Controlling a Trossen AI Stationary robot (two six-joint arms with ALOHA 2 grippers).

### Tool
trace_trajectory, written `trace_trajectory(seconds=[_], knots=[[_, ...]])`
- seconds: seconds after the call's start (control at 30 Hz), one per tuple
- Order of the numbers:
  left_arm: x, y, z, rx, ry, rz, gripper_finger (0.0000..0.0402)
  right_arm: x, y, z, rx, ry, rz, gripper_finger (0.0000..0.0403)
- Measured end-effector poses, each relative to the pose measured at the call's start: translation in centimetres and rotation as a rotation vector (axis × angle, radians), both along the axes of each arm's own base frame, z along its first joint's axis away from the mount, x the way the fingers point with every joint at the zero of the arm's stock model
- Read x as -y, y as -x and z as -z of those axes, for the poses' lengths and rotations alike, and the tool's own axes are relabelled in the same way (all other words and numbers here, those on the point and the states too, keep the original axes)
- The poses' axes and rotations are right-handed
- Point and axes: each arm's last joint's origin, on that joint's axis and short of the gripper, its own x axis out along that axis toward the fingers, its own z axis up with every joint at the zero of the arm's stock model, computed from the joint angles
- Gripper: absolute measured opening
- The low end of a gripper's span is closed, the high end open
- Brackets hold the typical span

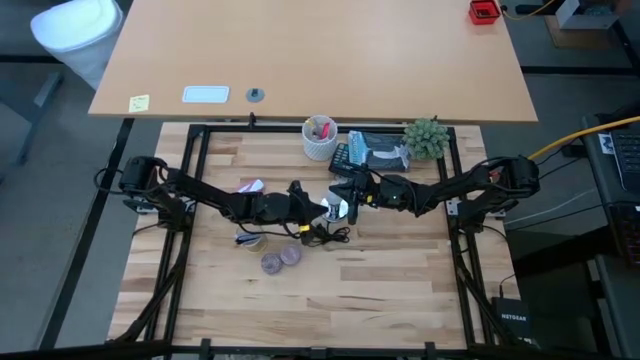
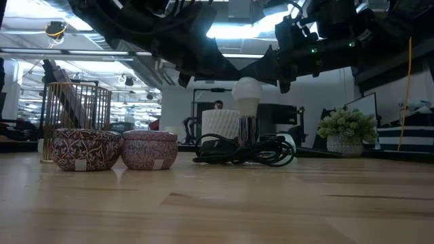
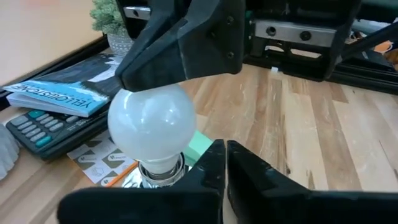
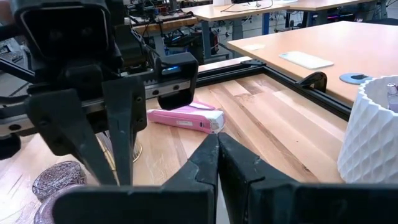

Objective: Screw lightbulb
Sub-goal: Insert the white lightbulb into the silver lamp

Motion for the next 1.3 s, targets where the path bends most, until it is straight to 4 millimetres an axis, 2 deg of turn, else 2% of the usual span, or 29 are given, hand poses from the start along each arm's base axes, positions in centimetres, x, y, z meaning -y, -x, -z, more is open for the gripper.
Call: trace_trajectory(seconds=[0.53, 0.8, 1.3], knots=[[0.0, -0.3, -0.3, 0.061, 0.009, -0.001, 0.0002, 0.0, 0.0, 0.0, 0.000, 0.000, 0.000, 0.0014], [0.1, -1.0, 1.4, 0.059, 0.034, 0.003, 0.0001, 0.0, 0.0, 0.0, 0.000, 0.000, 0.000, 0.0014], [-1.0, -0.9, 1.7, 0.031, 0.004, -0.089, 0.0001, 0.0, 0.0, 0.0, 0.000, 0.000, 0.000, 0.0014]])
